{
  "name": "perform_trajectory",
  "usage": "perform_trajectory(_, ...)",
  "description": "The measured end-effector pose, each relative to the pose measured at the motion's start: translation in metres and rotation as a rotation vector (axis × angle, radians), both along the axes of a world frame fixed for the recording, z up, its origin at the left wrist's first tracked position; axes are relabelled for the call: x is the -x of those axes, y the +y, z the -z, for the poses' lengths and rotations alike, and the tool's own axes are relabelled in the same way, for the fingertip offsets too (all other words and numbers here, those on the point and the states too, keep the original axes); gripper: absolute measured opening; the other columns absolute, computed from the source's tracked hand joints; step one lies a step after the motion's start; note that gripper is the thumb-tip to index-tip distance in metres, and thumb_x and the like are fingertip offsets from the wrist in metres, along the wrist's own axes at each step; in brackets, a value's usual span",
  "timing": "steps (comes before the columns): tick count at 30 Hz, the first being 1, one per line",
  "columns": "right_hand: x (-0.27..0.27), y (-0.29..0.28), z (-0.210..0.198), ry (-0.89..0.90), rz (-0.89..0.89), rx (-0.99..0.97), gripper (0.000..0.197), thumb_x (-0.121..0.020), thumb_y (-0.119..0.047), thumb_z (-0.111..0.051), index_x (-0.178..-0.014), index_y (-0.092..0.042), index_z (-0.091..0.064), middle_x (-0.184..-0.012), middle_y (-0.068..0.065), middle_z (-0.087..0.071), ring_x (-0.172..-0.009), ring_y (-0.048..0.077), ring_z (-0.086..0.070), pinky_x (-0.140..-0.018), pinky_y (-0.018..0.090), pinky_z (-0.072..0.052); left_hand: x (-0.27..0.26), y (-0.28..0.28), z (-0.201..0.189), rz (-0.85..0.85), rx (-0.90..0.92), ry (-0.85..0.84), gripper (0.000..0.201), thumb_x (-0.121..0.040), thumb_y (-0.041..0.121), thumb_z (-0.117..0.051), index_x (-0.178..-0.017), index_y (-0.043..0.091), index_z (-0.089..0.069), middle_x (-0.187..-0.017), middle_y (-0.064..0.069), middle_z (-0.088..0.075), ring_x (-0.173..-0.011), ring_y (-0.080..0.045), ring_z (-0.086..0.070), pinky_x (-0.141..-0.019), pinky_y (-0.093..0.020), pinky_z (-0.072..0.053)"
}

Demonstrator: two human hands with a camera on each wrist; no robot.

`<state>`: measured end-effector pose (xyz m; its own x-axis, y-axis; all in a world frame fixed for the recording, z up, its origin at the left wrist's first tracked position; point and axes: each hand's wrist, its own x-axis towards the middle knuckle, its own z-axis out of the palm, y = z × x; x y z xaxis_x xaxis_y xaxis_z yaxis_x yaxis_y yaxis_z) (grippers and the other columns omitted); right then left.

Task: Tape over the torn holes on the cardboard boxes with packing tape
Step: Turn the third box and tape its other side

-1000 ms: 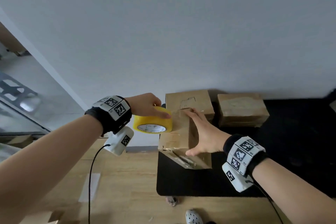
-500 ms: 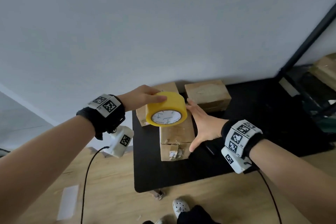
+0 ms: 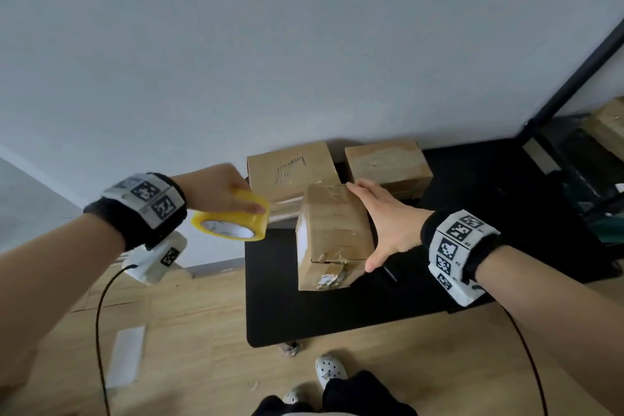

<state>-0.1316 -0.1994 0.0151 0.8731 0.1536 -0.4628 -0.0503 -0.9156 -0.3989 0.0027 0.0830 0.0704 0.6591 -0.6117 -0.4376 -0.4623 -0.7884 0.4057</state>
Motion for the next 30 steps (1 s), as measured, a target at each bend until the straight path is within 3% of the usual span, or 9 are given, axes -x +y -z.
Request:
perform_trajectory(2,-0.002,0.003,0.000,0.004,-0.017,-0.001,0.145,-0.050,-0.046,-0.091,-0.150,-0.027,0.013,-0.153,-0.012,0.011,-0.145,0.015,0.001,-0.118,0.037,-0.014,0.002,0.010,0.014,-0.023,-0.016,-0.003,0.034,-0.078,0.053,-0.065,-0.054,0.029,-0.058,-0.044,0.018,-0.052,-0.050,-0.003,-0.048,-0.055,-0.019,-0.035)
perform_trajectory(4,-0.005,0.007,0.001,0.010,-0.032,0.009,0.146,-0.050,-0.047,-0.090,-0.149,-0.027,0.014,-0.153,-0.012,0.012,-0.145,0.016,0.002,-0.119,0.039,-0.015,0.004,0.016,0.022,-0.038,0.010,-0.007,0.026,-0.075,0.057,-0.064,-0.061,0.035,-0.061,-0.055,0.018,-0.058,-0.058,-0.003,-0.054,-0.059,-0.018,-0.038)
perform_trajectory(10,-0.010,0.012,0.000,0.030,-0.052,0.011,0.146,-0.051,-0.046,-0.090,-0.150,-0.025,0.015,-0.152,-0.013,0.011,-0.144,0.016,0.001,-0.119,0.038,-0.015,0.006,0.023,0.039,-0.041,-0.006,-0.028,0.021,-0.081,0.051,-0.062,-0.063,0.043,-0.055,-0.067,0.018,-0.058,-0.067,-0.003,-0.055,-0.063,-0.020,-0.038)
perform_trajectory(18,-0.010,0.014,-0.001,0.054,-0.040,0.039,0.147,-0.052,-0.046,-0.090,-0.149,-0.026,0.018,-0.153,-0.016,0.017,-0.146,0.016,0.005,-0.119,0.040,-0.015,0.007,0.014,0.067,-0.021,-0.057,-0.057,0.026,-0.082,0.052,-0.059,-0.082,0.027,-0.065,-0.078,0.006,-0.062,-0.078,-0.017,-0.059,-0.072,-0.027,-0.047)
perform_trajectory(21,-0.002,0.019,-0.004,0.054,-0.027,0.043,0.143,-0.059,-0.044,-0.088,-0.148,-0.022,0.022,-0.152,-0.014,0.031,-0.146,0.015,0.013,-0.119,0.037,-0.008,0.009,0.013,0.074,-0.044,-0.047,-0.068,0.036,-0.082,0.051,-0.059,-0.100,0.022,-0.070,-0.089,0.003,-0.065,-0.084,-0.017,-0.059,-0.075,-0.027,-0.047)
perform_trajectory(24,0.008,0.034,-0.011,0.013,-0.094,0.056,0.141,-0.063,-0.050,-0.084,-0.148,-0.019,0.024,-0.149,-0.009,0.040,-0.142,0.013,0.024,-0.116,0.032,0.004,0.012,0.013,0.078,-0.065,-0.031,-0.083,0.039,-0.083,0.050,-0.059,-0.106,0.020,-0.069,-0.090,0.003,-0.062,-0.084,-0.016,-0.058,-0.073,-0.025,-0.042)
perform_trajectory(26,0.012,0.052,-0.015,-0.066,-0.173,0.089,0.134,-0.067,-0.062,-0.074,-0.148,-0.017,0.024,-0.150,-0.005,0.040,-0.138,0.010,0.030,-0.114,0.031,0.012,0.013,0.014,0.079,-0.076,-0.019,-0.079,0.037,-0.084,0.048,-0.059,-0.104,0.019,-0.069,-0.090,0.001,-0.064,-0.084,-0.018,-0.058,-0.072,-0.025,-0.042)
perform_trajectory(30,0.014,0.089,-0.005,-0.297,-0.251,0.178,0.101,-0.084,-0.076,-0.025,-0.150,-0.013,0.018,-0.156,0.001,0.026,-0.143,0.013,0.023,-0.120,0.037,0.005,0.016,0.019,0.079,-0.127,0.016,-0.063,0.032,-0.085,0.046,-0.059,-0.102,0.021,-0.070,-0.085,0.003,-0.061,-0.083,-0.017,-0.056,-0.072,-0.025,-0.039)
